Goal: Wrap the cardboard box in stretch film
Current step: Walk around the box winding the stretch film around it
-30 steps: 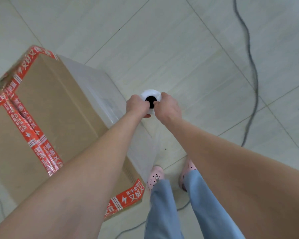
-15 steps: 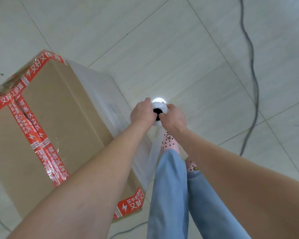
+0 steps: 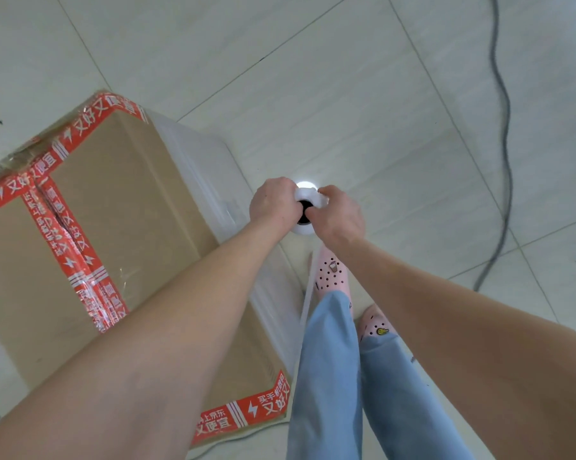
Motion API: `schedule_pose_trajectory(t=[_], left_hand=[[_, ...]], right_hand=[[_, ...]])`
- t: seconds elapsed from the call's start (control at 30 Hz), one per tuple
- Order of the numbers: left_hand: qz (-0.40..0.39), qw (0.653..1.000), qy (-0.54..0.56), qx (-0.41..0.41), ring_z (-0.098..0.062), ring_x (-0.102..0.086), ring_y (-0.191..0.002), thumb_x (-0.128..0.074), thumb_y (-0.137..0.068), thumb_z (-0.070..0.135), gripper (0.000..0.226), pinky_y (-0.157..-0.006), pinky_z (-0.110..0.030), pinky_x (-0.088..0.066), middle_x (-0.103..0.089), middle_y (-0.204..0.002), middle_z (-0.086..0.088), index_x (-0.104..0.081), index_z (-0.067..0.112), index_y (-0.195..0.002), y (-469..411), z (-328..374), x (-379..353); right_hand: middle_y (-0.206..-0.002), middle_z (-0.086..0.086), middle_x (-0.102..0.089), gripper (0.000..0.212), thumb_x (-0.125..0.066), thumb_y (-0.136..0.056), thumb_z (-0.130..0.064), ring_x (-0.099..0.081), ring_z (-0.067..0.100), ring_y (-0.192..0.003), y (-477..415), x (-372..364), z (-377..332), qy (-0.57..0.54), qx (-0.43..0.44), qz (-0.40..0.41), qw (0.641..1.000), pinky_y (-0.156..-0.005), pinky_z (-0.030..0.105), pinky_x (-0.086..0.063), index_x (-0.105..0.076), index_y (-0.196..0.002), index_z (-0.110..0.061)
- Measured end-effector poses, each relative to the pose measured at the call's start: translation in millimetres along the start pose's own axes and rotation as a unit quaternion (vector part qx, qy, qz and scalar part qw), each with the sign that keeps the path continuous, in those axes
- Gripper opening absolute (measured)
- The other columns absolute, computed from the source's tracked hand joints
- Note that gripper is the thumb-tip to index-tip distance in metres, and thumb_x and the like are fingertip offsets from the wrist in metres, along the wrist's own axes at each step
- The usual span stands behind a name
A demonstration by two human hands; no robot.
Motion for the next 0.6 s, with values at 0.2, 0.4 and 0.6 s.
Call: schedule_pose_trajectory(t=[0.2, 0.4, 0.6], left_hand=[[0.035, 0.998, 0.041, 0.042, -0.028, -0.053, -0.070, -0.048, -0.075, 0.005, 0.020, -0.056, -0.027, -0.033, -0.054, -0.070, -0.005, -0.044, 0.015, -0.058, -19.1, -29.0, 34.5], [0.054, 0.992, 0.086, 0.076, -0.027, -0.056, -0.074, -0.049, -0.076, 0.004, 0.023, -0.056, -0.027, -0.032, -0.050, -0.063, -0.003, -0.045, 0.015, -0.056, -36.9, -44.2, 55.5], [0.019, 0.991, 0.104, 0.080, -0.025, -0.056, -0.073, -0.052, -0.076, 0.006, 0.013, -0.059, -0.027, -0.042, -0.057, -0.070, -0.002, -0.063, 0.013, -0.073, -39.9, -49.1, 53.7]], right_hand=[[-0.098, -0.002, -0.060, 0.043, -0.055, -0.083, -0.020, -0.058, 0.021, -0.085, -19.1, -15.3, -41.9, -0.021, 0.029, -0.011, 0.999, -0.073, 0.032, -0.050, -0.054, -0.125, -0.024], [-0.096, -0.001, -0.057, 0.044, -0.058, -0.082, -0.024, -0.061, 0.022, -0.082, -35.9, -20.8, -66.5, -0.045, 0.031, -0.032, 0.998, -0.064, 0.029, -0.045, -0.052, -0.126, -0.022], [-0.104, 0.007, -0.061, 0.045, -0.059, -0.079, -0.020, -0.065, 0.026, -0.086, -34.7, -37.7, -60.9, -0.113, -0.025, -0.060, 0.991, -0.077, 0.040, -0.057, -0.051, -0.122, -0.017]])
Point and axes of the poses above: each hand's wrist, its own y-axis away from the middle knuckle, its own x-axis out of the back of the hand, z = x × y, the point moved 8 cm from there along -y, towards the middle knuckle
